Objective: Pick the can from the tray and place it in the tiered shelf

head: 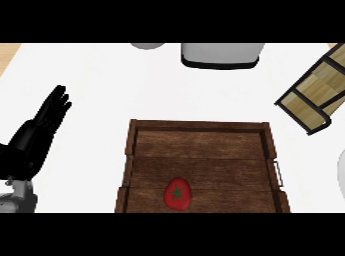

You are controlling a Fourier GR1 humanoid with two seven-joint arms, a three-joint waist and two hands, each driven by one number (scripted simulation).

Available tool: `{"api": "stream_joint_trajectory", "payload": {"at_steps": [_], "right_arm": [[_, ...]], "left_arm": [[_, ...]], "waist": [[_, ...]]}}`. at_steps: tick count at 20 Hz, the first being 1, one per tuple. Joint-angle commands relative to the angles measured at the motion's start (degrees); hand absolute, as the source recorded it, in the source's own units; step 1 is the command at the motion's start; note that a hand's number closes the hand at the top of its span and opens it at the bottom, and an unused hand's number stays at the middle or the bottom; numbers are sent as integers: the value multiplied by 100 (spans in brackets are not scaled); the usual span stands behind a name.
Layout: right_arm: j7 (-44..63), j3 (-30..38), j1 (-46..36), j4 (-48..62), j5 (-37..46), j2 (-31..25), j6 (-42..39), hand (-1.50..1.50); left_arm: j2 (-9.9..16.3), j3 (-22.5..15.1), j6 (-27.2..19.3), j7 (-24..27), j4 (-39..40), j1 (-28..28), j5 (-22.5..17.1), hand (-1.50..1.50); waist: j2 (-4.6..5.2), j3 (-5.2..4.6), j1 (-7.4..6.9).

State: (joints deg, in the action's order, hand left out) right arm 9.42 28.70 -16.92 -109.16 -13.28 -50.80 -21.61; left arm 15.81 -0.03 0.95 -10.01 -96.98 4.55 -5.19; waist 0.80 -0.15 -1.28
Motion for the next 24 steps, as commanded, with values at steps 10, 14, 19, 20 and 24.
{"api": "stream_joint_trajectory", "payload": {"at_steps": [10,14,19,20,24], "right_arm": [[-3283,-1386,-1441,2629,3331,26,1696,150],[-3454,-1711,-2248,3329,2833,318,1148,150],[-4370,-2169,-2335,4203,3535,242,1061,150],[-4171,-2348,-2780,4246,3595,37,727,150],[-4990,-2641,-2858,4785,4030,-172,540,150]], "left_arm": [[-351,-284,-195,-27,162,175,304,0],[-168,-27,-39,80,272,197,240,0],[-133,72,119,106,62,-16,95,0],[-151,58,22,-342,172,461,97,0],[-86,99,224,53,134,21,75,0]], "waist": [[-3,19,-143],[-42,13,-42],[-36,15,-36],[-27,13,-40],[-28,14,-61]]}}
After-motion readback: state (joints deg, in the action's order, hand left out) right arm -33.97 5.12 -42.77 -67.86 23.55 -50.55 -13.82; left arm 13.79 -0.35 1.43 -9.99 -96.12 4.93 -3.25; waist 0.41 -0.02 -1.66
